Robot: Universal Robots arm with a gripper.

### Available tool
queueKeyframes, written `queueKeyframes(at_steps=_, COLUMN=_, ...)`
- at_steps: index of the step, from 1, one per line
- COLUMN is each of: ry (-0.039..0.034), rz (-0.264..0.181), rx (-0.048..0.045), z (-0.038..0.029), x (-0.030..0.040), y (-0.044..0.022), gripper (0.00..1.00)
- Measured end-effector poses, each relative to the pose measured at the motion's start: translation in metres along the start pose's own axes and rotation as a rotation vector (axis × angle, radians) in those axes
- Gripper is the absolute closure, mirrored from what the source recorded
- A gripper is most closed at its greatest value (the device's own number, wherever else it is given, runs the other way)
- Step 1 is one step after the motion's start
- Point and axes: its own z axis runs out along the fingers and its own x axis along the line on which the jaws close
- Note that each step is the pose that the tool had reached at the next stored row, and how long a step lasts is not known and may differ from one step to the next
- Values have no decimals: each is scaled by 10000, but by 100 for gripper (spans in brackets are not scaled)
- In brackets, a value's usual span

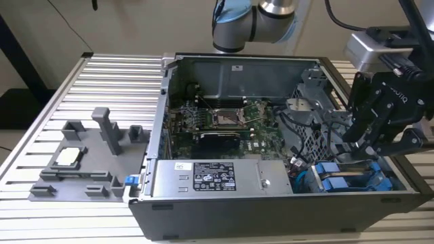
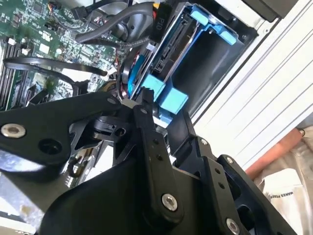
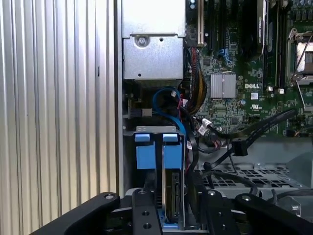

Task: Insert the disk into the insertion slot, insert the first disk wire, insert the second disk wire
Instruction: 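Insert the disk into the insertion slot, then insert the first disk wire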

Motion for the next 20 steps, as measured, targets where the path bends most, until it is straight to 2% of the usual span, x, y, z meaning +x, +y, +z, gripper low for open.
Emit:
queueKeyframes(at_steps=1, ry=-53, rz=2, rx=244, z=1, x=0, y=3, gripper=60)
queueKeyframes(at_steps=2, ry=-85, rz=2, rx=374, z=1, x=0, y=4, gripper=60)
queueKeyframes(at_steps=4, ry=-219, rz=4, rx=708, z=0, x=0, y=9, gripper=60)
queueKeyframes(at_steps=6, ry=-460, rz=13, rx=959, z=-1, x=0, y=15, gripper=60)
queueKeyframes(at_steps=7, ry=-618, rz=20, rx=1059, z=0, x=0, y=15, gripper=60)
queueKeyframes(at_steps=8, ry=-782, rz=25, rx=1119, z=0, x=0, y=15, gripper=60)
queueKeyframes(at_steps=9, ry=-862, rz=10, rx=1129, z=1, x=0, y=12, gripper=60)
queueKeyframes(at_steps=12, ry=-879, rz=-158, rx=1121, z=1, x=-1, y=-32, gripper=60)
queueKeyframes(at_steps=20, ry=-928, rz=-461, rx=1082, z=3, x=-3, y=-196, gripper=60)
